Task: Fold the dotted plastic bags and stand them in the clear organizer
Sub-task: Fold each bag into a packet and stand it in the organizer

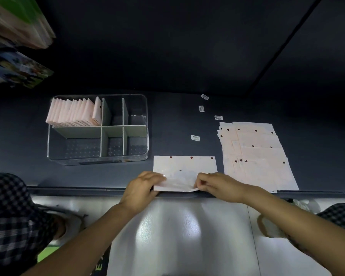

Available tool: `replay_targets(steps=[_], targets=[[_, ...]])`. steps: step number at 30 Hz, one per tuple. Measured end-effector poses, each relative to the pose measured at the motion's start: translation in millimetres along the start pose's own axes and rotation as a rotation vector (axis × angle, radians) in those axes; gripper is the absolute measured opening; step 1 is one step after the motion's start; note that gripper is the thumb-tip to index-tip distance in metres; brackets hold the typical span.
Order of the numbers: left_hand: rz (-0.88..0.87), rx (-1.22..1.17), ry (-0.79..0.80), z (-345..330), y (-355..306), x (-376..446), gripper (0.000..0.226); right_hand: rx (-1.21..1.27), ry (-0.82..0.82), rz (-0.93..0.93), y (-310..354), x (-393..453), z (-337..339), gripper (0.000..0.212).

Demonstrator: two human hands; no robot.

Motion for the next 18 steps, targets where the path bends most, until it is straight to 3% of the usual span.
replay_targets(steps=[3, 5, 8, 10, 12, 15, 18], targets=[[0.127, -0.131, -0.068, 2, -4, 2, 0.019, 0.113, 0.025, -0.032, 12, -1, 17, 0.010], [0.268, -0.209, -0.072, 2, -2, 6, 0.012, 0.099, -0.062, -0.061, 15, 3, 32, 0.009], [0.450, -0.325, -0.047, -1, 3, 11, 0.020, -0.195, -0.457, -0.064, 23, 10, 50, 0.022], [0.497, -0.367, -0.036, -1, 3, 14, 0.024, -0.337, -0.748, 0.052, 37, 10, 49, 0.018], [0.517, -0.362, -0.028, -1, 3, 18, 0.028, -0.439, -0.870, 0.165, 48, 10, 31, 0.020], [0.545, -0.339, -0.042, -2, 3, 21, 0.030, -0.520, -0.770, 0.201, 46, 17, -12, 0.037], [0.554, -0.331, -0.069, -2, 2, 22, 0.035, -0.553, -0.597, 0.092, 33, 21, -45, 0.057]])
Point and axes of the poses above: each hand's wrist, its own x-axis towards the middle knuckle, its own z-axis out of the back of the hand, y = z × x, the point moved 4 cm from there along x, towards the middle knuckle, and after that the axes turned 5 degrees about -y, right-handed, at the moved point
